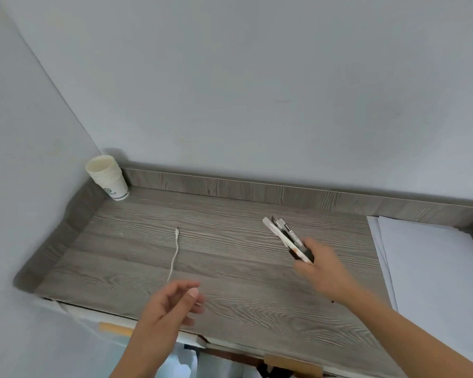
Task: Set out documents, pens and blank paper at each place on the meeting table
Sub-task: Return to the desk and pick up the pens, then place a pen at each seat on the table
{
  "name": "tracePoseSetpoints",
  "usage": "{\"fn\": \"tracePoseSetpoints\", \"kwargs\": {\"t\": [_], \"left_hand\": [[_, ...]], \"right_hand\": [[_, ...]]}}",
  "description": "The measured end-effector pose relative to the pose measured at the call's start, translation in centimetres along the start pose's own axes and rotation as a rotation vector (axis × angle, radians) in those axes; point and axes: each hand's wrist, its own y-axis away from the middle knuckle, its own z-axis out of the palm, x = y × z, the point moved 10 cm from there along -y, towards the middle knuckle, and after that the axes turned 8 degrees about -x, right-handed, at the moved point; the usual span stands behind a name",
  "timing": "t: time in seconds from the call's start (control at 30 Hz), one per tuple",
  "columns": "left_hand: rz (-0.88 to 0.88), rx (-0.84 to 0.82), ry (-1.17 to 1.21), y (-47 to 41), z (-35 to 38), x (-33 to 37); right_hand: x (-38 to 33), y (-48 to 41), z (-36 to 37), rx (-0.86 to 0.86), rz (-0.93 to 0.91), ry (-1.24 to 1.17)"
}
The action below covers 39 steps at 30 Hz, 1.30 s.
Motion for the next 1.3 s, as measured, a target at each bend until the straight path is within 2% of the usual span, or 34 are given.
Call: {"fn": "tracePoseSetpoints", "kwargs": {"t": [0.1,0.2,0.37,0.47,0.63,0.7,0.8,0.9,1.0,1.13,1.23,1.3], "left_hand": [[0.123,0.136,0.038,1.7,-1.3,2.6],[0.232,0.280,0.071,3.9,-1.7,4.7],[0.257,0.464,0.193,8.5,0.4,3.8],[0.206,0.565,0.231,11.8,2.6,2.0],[-0.020,0.809,0.106,20.5,3.7,-2.9],[-0.100,0.911,0.135,24.8,4.3,-5.2],[-0.230,1.046,0.263,31.8,5.7,-8.9],[-0.273,1.151,0.390,38.5,8.4,-11.7],[-0.265,1.428,0.464,46.0,11.9,-14.0],[-0.195,1.763,0.576,55.4,17.5,-16.3],[-0.164,1.927,0.590,62.7,22.2,-17.4],[-0.147,2.012,0.579,67.7,25.4,-18.1]], "right_hand": [[-4.5,1.4,3.4,-0.185,-0.147,-0.066],[-7.5,3.2,6.9,-0.420,-0.207,-0.079],[-9.8,7.0,11.5,-0.737,-0.327,-0.034],[-9.6,10.1,14.7,-0.954,-0.382,0.055],[-9.5,16.3,19.3,-1.179,-0.535,0.292],[-9.8,19.7,21.0,-1.265,-0.651,0.438],[-10.7,25.4,23.4,-1.332,-0.869,0.601],[-10.9,31.9,25.3,-1.381,-1.084,0.723],[-10.4,38.5,27.0,-1.400,-1.268,0.774],[-8.5,47.8,28.9,-1.468,-1.417,0.750],[-6.4,54.8,29.6,-1.487,-1.525,0.752],[-4.5,59.0,30.1,-1.530,-1.534,0.751]]}}
